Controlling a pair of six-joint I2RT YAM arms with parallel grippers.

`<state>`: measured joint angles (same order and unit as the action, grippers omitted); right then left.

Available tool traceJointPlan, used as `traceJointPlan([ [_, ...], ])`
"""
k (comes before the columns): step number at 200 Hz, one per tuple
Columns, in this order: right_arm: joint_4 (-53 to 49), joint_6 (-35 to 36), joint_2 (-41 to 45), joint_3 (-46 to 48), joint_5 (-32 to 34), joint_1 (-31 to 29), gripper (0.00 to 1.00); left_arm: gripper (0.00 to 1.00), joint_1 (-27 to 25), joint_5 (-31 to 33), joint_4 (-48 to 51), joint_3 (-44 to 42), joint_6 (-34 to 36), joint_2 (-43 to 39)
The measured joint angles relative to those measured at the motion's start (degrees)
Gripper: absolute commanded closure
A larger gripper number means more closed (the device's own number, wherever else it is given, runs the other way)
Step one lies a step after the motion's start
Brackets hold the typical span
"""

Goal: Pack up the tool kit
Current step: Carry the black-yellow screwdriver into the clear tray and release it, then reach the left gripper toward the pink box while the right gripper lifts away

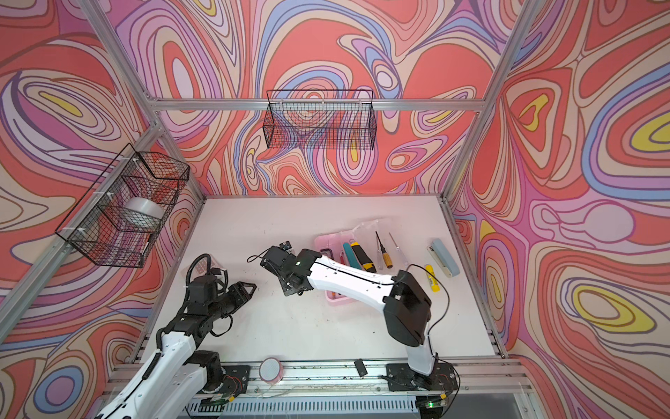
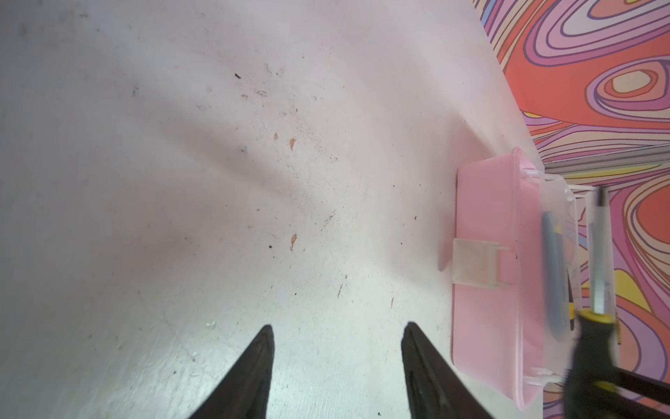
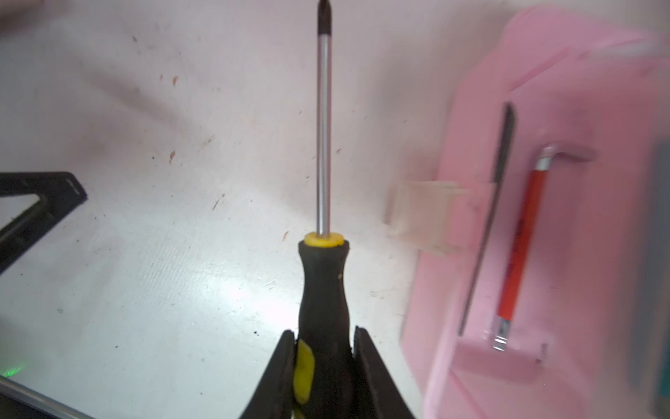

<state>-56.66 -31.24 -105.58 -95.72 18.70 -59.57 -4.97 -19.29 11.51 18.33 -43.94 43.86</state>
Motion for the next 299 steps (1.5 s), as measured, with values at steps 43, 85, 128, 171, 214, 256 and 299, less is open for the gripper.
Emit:
traceJointPlan([
  [43, -2.73, 4.85, 15.13, 9.22, 6.47, 13.81, 1.00, 0.43, -9.38, 2.89, -2.54, 6.32, 0.90, 8.07],
  [85, -3.13, 10.51, 22.95, 17.68, 8.68, 29.03, 1.00, 0.43, -13.25, 4.02, -7.26, 9.62, 0.90, 15.41],
  [128, -2.62, 14.56, 21.70, 21.53, 12.35, 33.86, 1.00, 0.43, -15.74, 4.72, -9.14, 15.08, 1.29, 22.29],
  [171, 0.22, 17.22, 19.85, 24.76, 13.66, 36.96, 1.00, 0.43, -17.44, 4.52, -10.58, 19.93, 1.64, 28.81],
  [214, 2.51, 18.14, 18.10, 25.90, 14.12, 37.16, 0.94, 0.43, -17.97, 4.48, -10.91, 24.15, 2.19, 33.16],
  [256, 3.54, 18.43, 17.49, 26.43, 14.27, 37.48, 0.57, 0.40, -17.99, 4.28, -10.88, 29.18, 2.91, 37.57],
  [299, 3.45, 18.58, 18.21, 26.40, 14.16, 37.86, 0.54, 0.40, -18.25, 4.35, -9.81, 35.47, 4.02, 41.20],
])
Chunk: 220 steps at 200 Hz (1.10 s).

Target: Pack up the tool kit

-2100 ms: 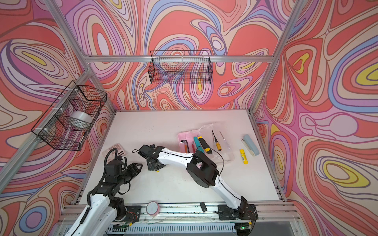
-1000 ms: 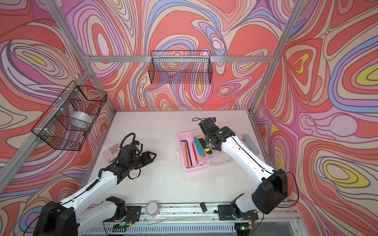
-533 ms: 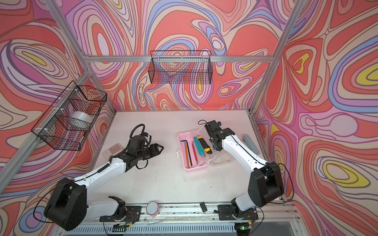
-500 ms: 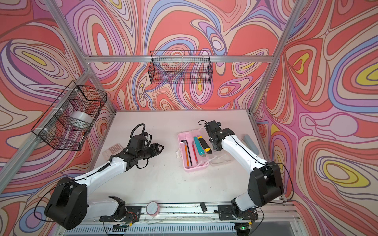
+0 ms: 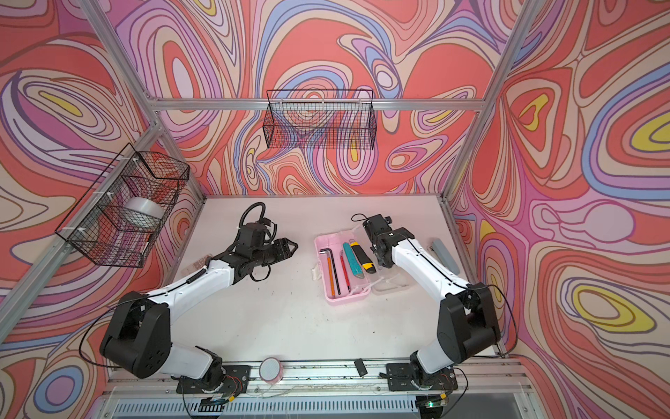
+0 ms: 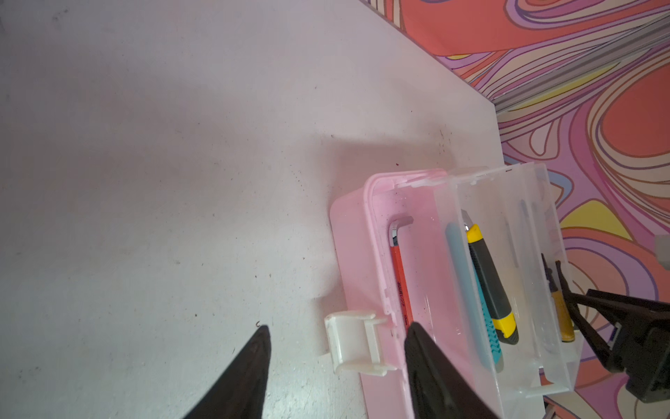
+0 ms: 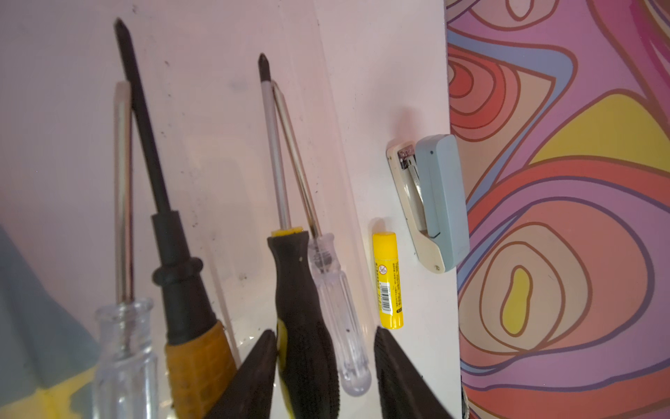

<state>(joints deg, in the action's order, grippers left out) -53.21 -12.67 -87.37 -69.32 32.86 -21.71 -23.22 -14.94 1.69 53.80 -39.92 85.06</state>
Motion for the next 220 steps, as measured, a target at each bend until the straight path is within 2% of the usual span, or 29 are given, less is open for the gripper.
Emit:
traceJointPlan([
  [32, -0.37, -1.51, 3.30, -0.20, -3.30, -0.09, 0.58, 0.40, -1.27, 0.46, 1.05, 5.18, 1.20, 3.72],
  [75, 1.51, -6.23, 14.84, -0.81, -13.62, -0.11, 0.59, 0.42, -4.55, 1.77, 3.96, 12.04, 2.69, 10.78],
  [101, 2.89, -8.39, 18.27, -0.87, -17.18, -0.11, 0.60, 0.43, -7.15, 5.38, 9.64, 17.97, 4.07, 14.80],
  [142, 3.39, -9.57, 20.15, 0.46, -18.05, -0.11, 0.60, 0.43, -11.67, 13.22, 19.12, 28.13, 6.97, 20.76],
  [176, 3.58, -9.53, 21.64, 1.86, -17.73, -0.11, 0.60, 0.43, -11.72, 16.55, 23.82, 32.24, 7.37, 26.93],
  [204, 4.04, -9.49, 22.51, 2.99, -17.49, -0.11, 0.60, 0.48, -11.58, 17.59, 26.10, 35.32, 7.37, 32.41],
  [220, 4.44, -9.49, 22.77, 3.63, -17.44, -0.11, 0.60, 0.54, -11.72, 18.25, 26.64, 36.96, 7.45, 33.99],
])
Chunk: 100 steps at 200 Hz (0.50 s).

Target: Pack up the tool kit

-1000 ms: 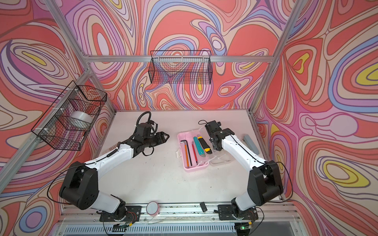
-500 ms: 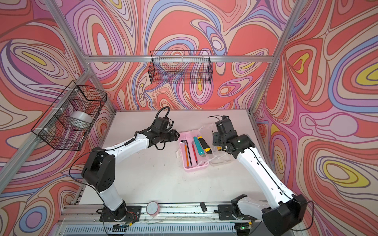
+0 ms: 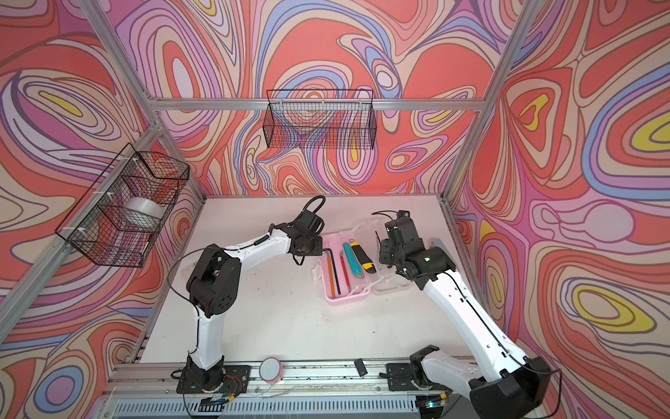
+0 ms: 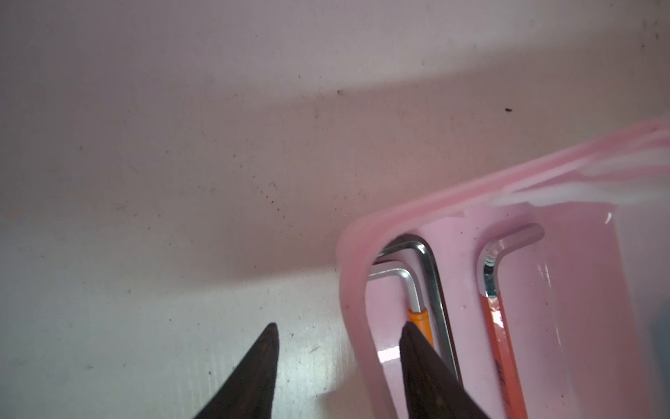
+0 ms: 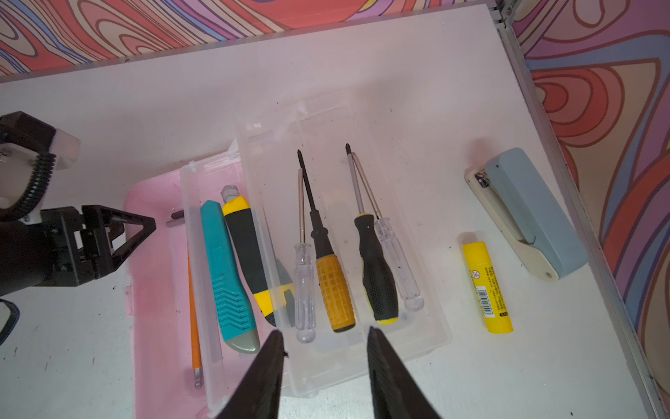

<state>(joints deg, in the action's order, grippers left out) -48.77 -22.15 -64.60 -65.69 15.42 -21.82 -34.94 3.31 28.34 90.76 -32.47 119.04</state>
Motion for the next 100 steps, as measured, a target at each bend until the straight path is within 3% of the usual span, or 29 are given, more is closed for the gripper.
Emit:
traceJointPlan([
  [100, 0.81, -0.28, 1.14, 2.32, 2.56, 0.00, 0.60, 0.90, 3.41, -0.74, -0.17, 3.78, -2.34, 2.45],
])
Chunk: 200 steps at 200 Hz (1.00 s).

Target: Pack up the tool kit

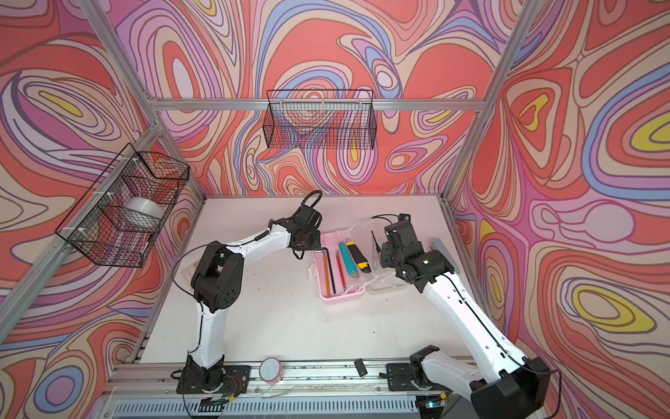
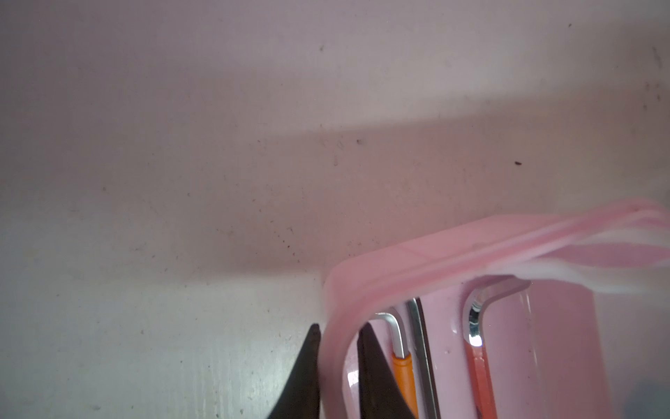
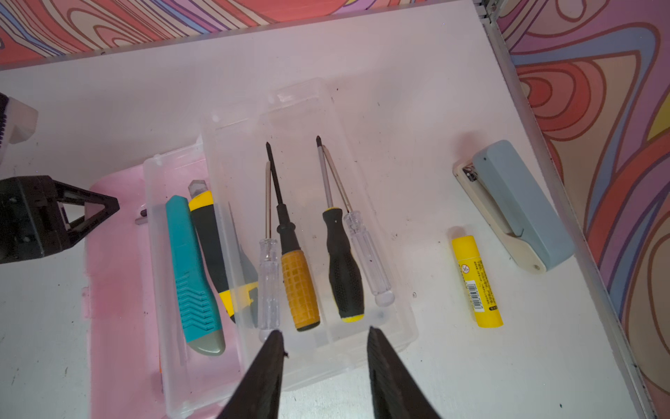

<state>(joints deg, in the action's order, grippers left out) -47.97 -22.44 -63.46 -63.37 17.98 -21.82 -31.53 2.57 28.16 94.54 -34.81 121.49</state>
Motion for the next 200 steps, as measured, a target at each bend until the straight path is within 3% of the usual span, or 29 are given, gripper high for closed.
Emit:
traceJointPlan([
  [44, 0.61, -1.49, 0.98, 0.46, 0.37, 2.93, 0.58, 0.99, 3.87, -0.52, -0.02, 0.13, 0.22, 0.09],
  [91, 3.91, -3.98, 0.79, 9.11, -8.46, 12.37, 0.57, 1.00, 5.20, -1.51, -1.09, -1.14, 0.59, -0.57],
  [127, 7.32, -7.80, 2.45, 19.69, -17.40, 12.92, 0.56, 0.88, 5.51, -1.86, -3.52, -4.07, -0.17, -2.12],
  [165, 11.65, -12.17, 4.94, 28.83, -24.06, 13.09, 0.57, 0.92, 5.77, -2.64, -6.05, -6.34, -0.85, -3.10],
  [200, 16.68, -14.10, 3.87, 31.52, -27.02, 13.14, 0.62, 0.95, 5.99, -3.08, -7.43, -7.98, -1.46, -4.02],
])
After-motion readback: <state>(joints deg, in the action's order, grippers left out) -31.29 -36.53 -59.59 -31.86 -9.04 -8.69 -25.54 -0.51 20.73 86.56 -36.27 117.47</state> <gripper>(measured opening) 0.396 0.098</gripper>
